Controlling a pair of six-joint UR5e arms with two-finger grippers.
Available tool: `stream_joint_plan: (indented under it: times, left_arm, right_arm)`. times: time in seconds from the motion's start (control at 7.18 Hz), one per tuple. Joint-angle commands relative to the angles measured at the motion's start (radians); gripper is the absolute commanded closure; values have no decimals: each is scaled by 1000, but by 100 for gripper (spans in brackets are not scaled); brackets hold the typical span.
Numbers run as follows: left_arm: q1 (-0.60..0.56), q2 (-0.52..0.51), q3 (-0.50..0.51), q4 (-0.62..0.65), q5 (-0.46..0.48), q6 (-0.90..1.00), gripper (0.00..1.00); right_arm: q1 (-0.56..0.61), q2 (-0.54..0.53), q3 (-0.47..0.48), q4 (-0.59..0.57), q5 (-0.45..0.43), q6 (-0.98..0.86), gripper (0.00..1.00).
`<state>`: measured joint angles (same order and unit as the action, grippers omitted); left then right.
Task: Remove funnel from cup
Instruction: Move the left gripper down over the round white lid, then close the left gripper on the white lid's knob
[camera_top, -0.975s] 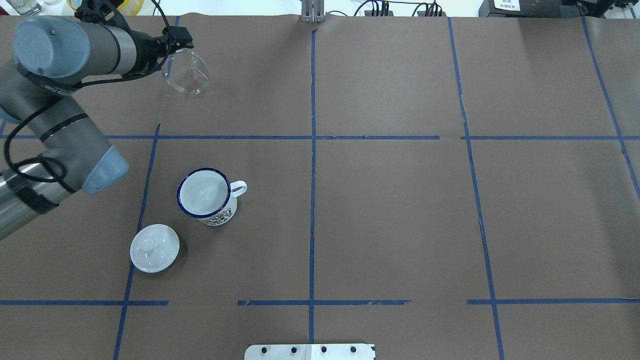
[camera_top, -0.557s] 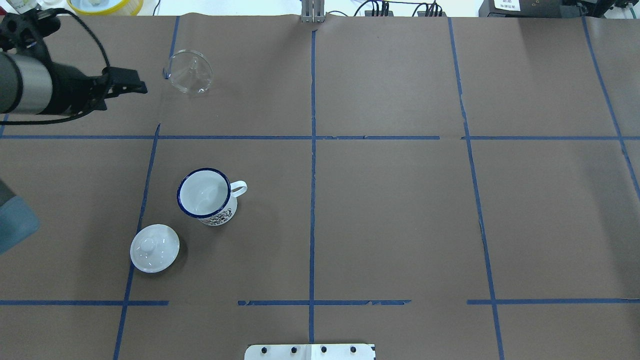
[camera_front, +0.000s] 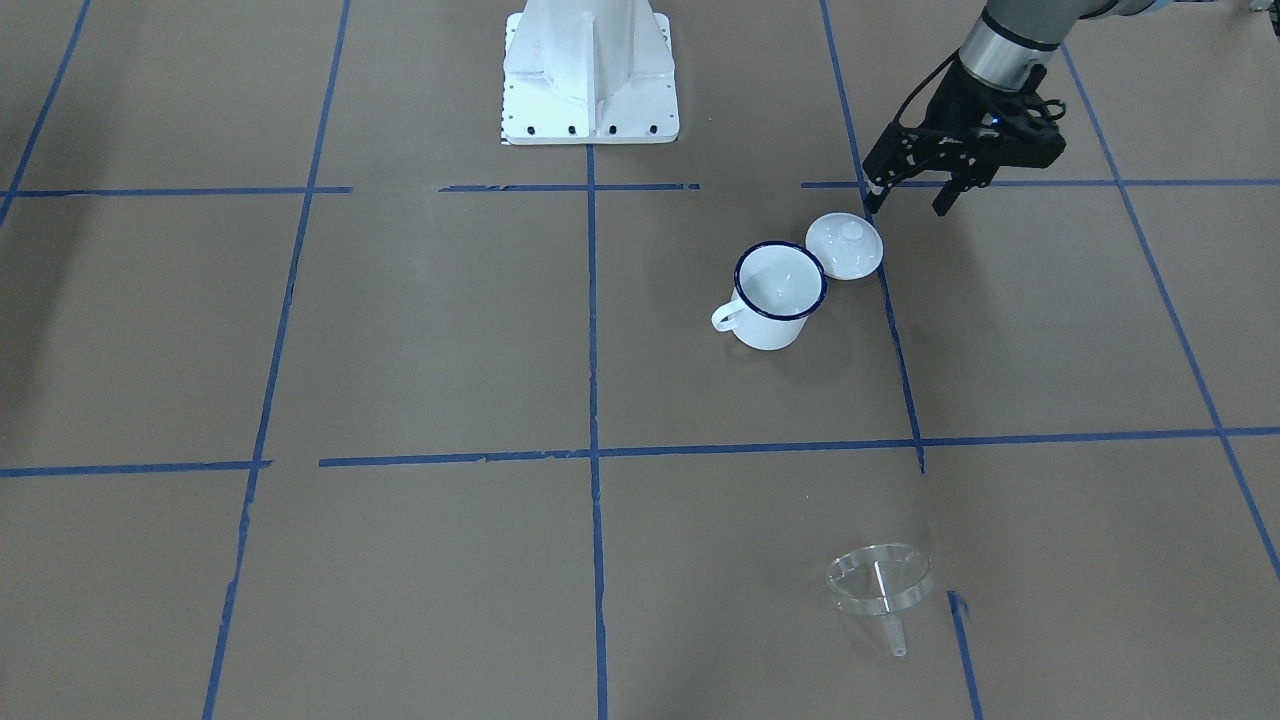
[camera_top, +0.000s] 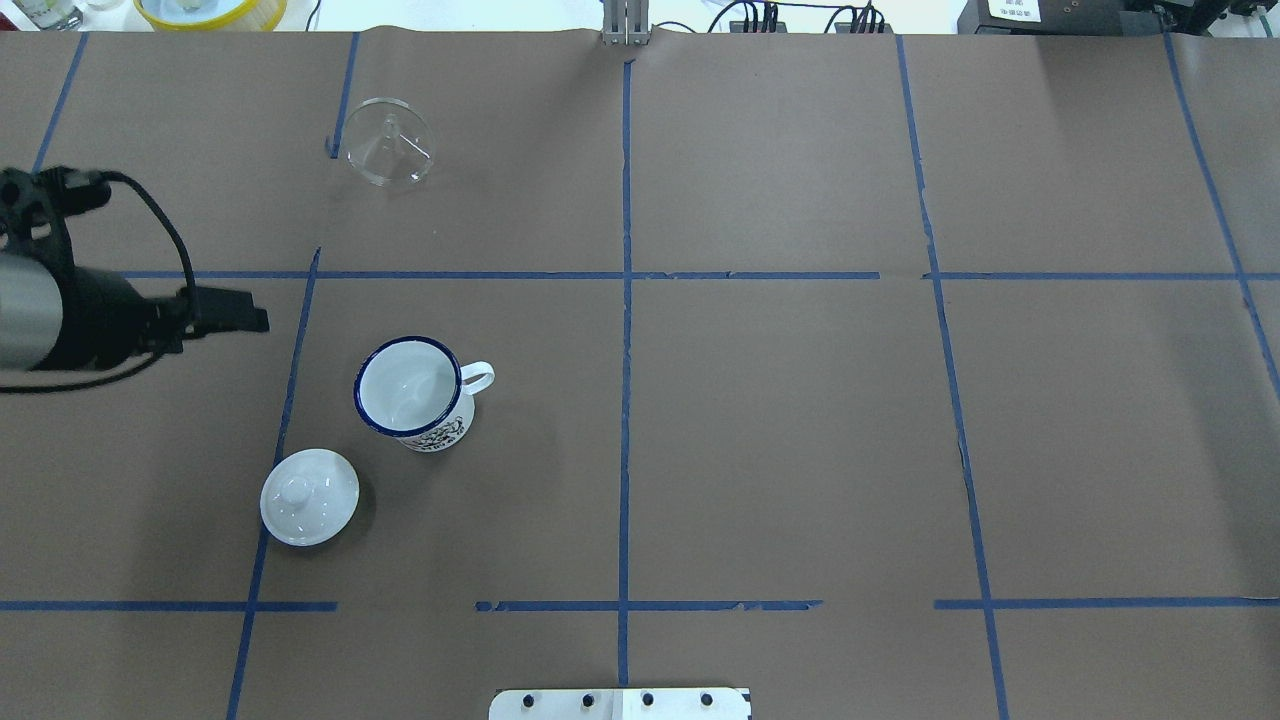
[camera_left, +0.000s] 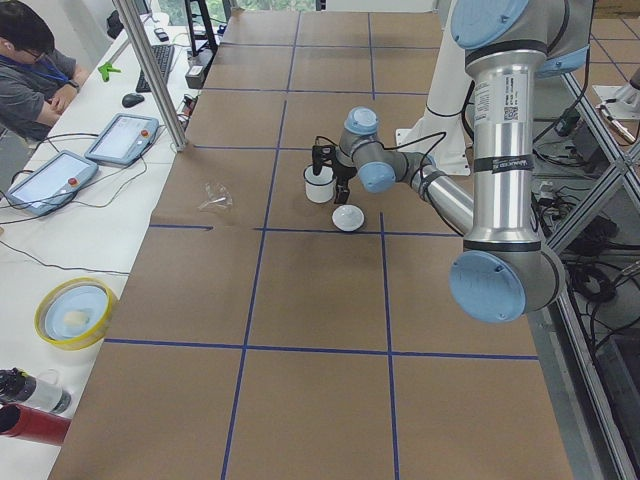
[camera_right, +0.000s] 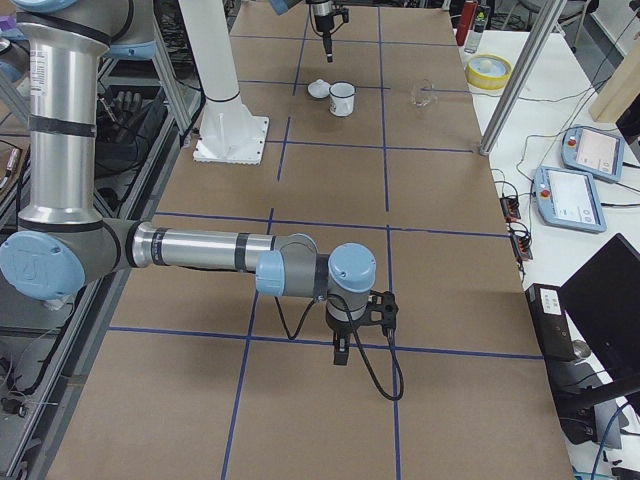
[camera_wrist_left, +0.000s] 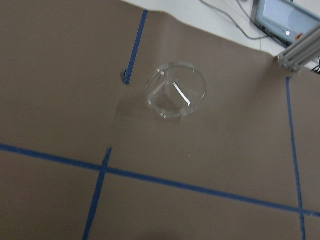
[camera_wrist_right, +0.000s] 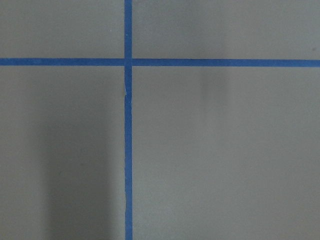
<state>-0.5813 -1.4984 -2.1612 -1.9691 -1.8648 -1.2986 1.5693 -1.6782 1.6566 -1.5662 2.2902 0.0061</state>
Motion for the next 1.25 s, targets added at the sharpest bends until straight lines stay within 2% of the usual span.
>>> stream_joint_plan:
  times: [0.0, 0.28, 0.42, 0.84, 1.11]
  left_arm:
    - [93, -55, 66, 100, 59, -14, 2]
    - [123, -162, 127, 191, 67, -21, 2]
    - [135, -164, 144, 187, 105, -36, 2]
    - [133, -155, 141, 177, 104, -24, 6]
    - [133, -123, 141, 106, 102, -22, 8]
  right_arm:
    - [0, 0, 0, 0, 0, 0, 0]
    - [0, 0, 0, 0, 0, 0, 0]
    - [0, 0, 0, 0, 0, 0, 0]
    - [0, 0, 0, 0, 0, 0, 0]
    - [0, 0, 0, 0, 0, 0, 0]
